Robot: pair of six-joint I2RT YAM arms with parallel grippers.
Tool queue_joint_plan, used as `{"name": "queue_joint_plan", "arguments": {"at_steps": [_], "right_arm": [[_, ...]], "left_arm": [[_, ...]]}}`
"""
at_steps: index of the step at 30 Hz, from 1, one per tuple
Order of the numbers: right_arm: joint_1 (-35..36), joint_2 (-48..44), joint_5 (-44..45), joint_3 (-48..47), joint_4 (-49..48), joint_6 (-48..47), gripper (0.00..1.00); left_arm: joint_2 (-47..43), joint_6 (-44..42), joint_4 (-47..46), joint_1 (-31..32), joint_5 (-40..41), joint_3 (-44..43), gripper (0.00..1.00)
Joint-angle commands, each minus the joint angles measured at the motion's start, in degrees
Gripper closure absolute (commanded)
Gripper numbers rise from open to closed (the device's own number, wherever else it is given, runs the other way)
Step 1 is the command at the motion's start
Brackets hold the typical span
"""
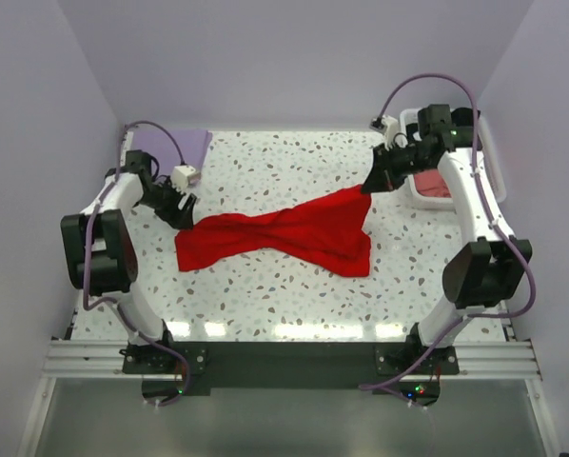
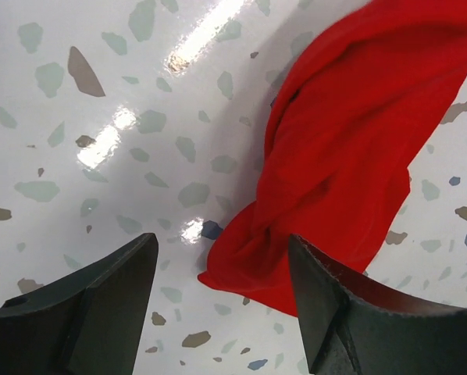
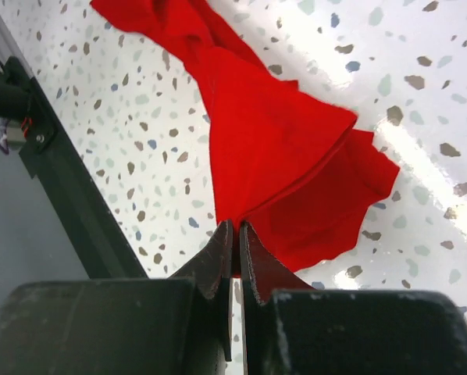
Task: Fold and stack the t-shirts
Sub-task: Flatten the tshirt out
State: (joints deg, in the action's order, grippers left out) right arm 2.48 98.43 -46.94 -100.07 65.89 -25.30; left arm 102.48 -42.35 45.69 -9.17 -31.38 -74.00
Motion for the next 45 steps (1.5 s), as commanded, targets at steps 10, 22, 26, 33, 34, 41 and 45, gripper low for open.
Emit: {"name": "queue_joint_plan", "arguments": {"at_steps": [10, 22, 26, 33, 34, 41, 45], "right_arm": [[1.21, 0.00, 4.92, 0.50, -2.16, -1.25, 1.00], [-4.06, 2.57, 5.45, -11.41, 13.47, -12.73, 1.00], [-3.19, -10.33, 10.71, 13.38, 13.48, -25.03, 1.00], [-0.29, -16.25, 15.47, 28.00, 10.23, -28.49, 1.00], [-0.20, -15.99, 15.56, 28.44, 9.96, -28.40, 1.00], [-0.02, -14.23, 14.95, 28.18, 9.44, -27.70, 1.00], [0.07, -14.06, 14.33, 27.91, 9.08, -26.73, 1.00]], "left_arm": [[2.73, 2.35, -11.23, 3.81, 1.85, 3.52, 0.72], [-21.50, -26.35, 5.36, 2.67, -4.24, 9.50, 1.00], [-34.17, -36.48, 7.92, 1.62, 4.47, 27.21, 0.49], [-32.26, -30.46, 13.28, -2.70, -1.74, 25.24, 0.21], [-30.08, -29.03, 13.37, -2.78, -2.89, 24.00, 0.21], [-18.12, -16.82, 9.27, -2.61, -10.72, 14.33, 0.39], [-12.22, -11.01, 4.34, -2.61, -9.85, 7.31, 0.39]]}}
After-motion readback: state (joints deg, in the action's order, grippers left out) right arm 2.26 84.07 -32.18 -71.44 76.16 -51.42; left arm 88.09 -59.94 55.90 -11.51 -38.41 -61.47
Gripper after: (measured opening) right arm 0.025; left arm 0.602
